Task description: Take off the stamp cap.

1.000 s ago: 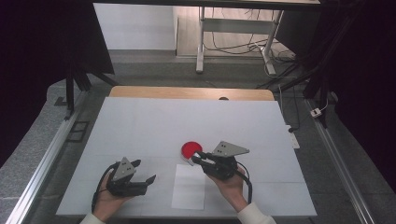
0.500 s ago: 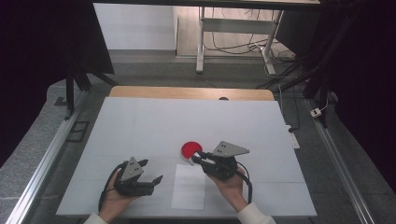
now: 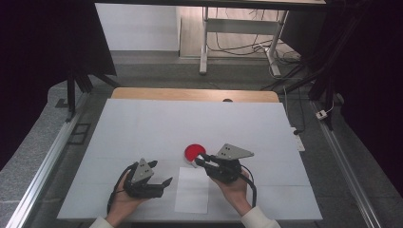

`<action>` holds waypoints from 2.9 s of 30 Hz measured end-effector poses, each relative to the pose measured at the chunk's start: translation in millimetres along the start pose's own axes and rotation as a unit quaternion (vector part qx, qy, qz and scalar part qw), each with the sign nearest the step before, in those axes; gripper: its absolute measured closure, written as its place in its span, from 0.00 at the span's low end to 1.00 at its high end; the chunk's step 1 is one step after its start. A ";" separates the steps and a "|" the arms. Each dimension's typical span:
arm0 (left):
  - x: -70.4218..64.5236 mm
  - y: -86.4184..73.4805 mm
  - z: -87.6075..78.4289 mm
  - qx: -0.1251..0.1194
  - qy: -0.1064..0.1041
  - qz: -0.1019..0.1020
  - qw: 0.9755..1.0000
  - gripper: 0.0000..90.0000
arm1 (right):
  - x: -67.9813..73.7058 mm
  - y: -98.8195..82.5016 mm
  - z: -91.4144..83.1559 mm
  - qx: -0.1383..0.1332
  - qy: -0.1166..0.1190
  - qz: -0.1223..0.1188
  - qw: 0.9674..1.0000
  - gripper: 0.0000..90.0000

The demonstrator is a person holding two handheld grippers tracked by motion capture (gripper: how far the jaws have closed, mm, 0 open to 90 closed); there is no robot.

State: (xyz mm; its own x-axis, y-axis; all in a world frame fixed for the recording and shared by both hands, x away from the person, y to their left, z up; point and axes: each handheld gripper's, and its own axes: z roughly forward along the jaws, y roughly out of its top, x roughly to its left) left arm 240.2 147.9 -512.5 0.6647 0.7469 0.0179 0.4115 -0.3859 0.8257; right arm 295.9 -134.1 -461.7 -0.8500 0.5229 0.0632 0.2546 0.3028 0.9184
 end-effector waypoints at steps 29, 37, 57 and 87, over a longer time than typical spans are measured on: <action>-23.7 27.9 25.4 -0.006 -0.020 0.027 0.999 0.23 | -0.8 3.3 1.2 -0.009 -0.008 0.001 1.000 0.83; -29.3 34.7 30.7 -0.009 -0.026 0.032 0.999 0.23 | -1.2 4.3 1.4 -0.012 -0.009 0.001 1.000 0.83; -38.3 43.7 44.5 -0.005 -0.030 0.036 0.999 0.23 | -1.6 2.9 2.2 -0.013 -0.017 0.004 1.000 0.83; -49.4 57.0 62.6 -0.006 -0.001 0.051 0.999 0.34 | -3.5 1.3 1.2 -0.020 -0.021 0.016 0.999 0.83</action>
State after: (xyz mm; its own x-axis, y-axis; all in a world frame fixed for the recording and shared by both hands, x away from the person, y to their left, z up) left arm 269.8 55.1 -501.7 0.7032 0.7037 0.1013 0.3343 -0.4530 0.8265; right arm 299.8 -134.6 -461.1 -0.8217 0.5646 0.0778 0.2626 0.2538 0.9309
